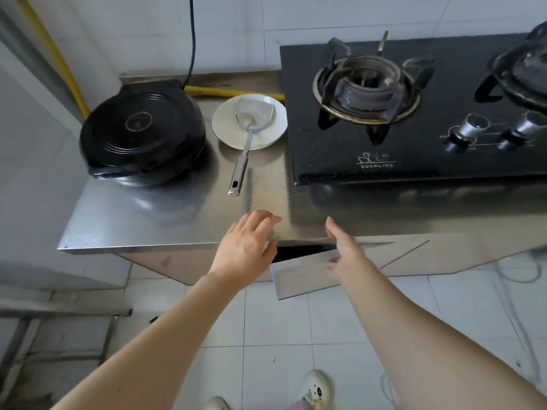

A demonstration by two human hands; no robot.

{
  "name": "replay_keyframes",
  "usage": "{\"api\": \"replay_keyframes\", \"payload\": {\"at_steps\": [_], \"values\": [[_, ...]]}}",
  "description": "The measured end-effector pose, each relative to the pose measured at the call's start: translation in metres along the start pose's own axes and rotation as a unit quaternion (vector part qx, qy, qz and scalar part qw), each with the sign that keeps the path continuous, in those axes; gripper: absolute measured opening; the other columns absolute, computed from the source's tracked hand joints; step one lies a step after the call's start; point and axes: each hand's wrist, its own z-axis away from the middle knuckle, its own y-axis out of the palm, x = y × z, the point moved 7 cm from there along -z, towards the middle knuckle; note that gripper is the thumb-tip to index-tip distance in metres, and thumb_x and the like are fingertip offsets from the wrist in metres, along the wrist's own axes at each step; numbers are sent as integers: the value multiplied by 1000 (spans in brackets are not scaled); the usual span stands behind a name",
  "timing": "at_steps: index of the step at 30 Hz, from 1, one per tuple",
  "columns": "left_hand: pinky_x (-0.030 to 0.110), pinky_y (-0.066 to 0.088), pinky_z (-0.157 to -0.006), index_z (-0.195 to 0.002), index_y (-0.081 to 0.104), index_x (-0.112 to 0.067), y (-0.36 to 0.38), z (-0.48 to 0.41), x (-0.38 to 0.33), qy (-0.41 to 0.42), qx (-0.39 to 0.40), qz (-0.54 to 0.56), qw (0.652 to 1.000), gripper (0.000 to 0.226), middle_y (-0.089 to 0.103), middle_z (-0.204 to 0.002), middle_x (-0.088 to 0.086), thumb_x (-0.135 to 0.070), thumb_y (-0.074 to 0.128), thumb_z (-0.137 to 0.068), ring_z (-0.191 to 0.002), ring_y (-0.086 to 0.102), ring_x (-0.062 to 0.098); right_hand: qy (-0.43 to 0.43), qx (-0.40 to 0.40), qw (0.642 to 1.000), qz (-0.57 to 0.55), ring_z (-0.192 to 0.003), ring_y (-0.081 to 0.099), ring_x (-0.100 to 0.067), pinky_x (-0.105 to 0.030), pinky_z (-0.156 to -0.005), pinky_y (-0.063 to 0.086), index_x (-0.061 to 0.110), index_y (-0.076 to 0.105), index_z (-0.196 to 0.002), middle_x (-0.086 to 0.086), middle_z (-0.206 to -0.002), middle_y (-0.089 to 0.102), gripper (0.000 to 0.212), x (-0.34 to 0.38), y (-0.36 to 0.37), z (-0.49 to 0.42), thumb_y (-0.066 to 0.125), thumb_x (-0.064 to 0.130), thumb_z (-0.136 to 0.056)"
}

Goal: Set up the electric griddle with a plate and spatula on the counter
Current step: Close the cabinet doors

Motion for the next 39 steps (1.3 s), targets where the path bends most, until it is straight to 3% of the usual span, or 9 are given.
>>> {"api": "replay_keyframes", "payload": {"at_steps": [3,5,8,14,18,21,24,30,39], "values": [[36,48,-83,-121,57,-12,7,1,8,-22,14,-9,1000,42,58,-120,5,-17,63,-80,-100,56,27,-24,76,995,-59,-71,50,-15,-22,-69,38,13,68,-98,-5,-97,52,37,8,6,-3,79,37,-73],[38,48,-85,-123,55,-12,9,1,11,-38,13,-10,999,45,57,-121,5,-19,63,-80,-102,55,27,-26,92,991,-93,-61,42,-11,-23,-82,39,13,68,-85,-3,-79,52,22,10,6,-6,78,31,-76],[37,46,-87,-125,53,-12,12,2,12,-46,18,-21,999,46,56,-122,5,-20,63,-80,-103,54,26,-7,101,987,-124,-68,47,-12,-28,-101,38,10,67,-84,-1,-77,55,18,9,6,-10,77,22,-76],[36,49,-85,-123,56,-12,1,4,5,-40,7,-21,999,42,57,-121,4,-19,62,-82,-103,55,26,-10,121,970,-209,-72,54,-10,-26,-92,47,11,65,-81,1,-84,65,17,11,4,-1,79,9,-73],[35,55,-65,-109,64,-8,-25,11,-3,-6,-21,-28,999,31,65,-104,7,-13,66,-79,-88,64,27,-32,116,987,-110,-68,44,-16,-28,-103,37,10,63,-85,-1,-78,54,16,15,5,11,75,19,-79],[32,52,-48,-97,68,-8,-54,10,-7,2,-57,-43,997,19,66,-89,6,-11,67,-78,-78,65,27,-36,24,998,-38,-68,42,-21,-28,-77,47,9,56,-79,-4,-75,46,13,27,6,33,62,17,-87],[32,50,-44,-92,68,-9,-88,-3,-10,2,-117,-53,992,13,65,-84,4,-11,67,-79,-76,64,24,-106,-81,989,-70,-75,49,-23,-29,-63,38,10,50,-88,-6,-83,49,5,54,3,59,53,7,-86],[32,49,-49,-94,68,-12,-154,-34,13,-7,-179,-66,982,12,64,-88,2,-16,63,-83,-78,63,23,-298,-190,929,-109,-114,56,-36,-36,-79,44,12,46,-137,-16,-135,51,52,100,29,143,51,2,-86],[33,51,-68,-113,61,-17,-218,-61,126,-102,-179,-60,977,27,57,-114,1,-24,58,-87,-101,56,21,-468,-79,860,186,-111,57,-30,-32,-85,44,11,64,-117,-9,-119,64,30,168,173,206,47,10,-93]]}}
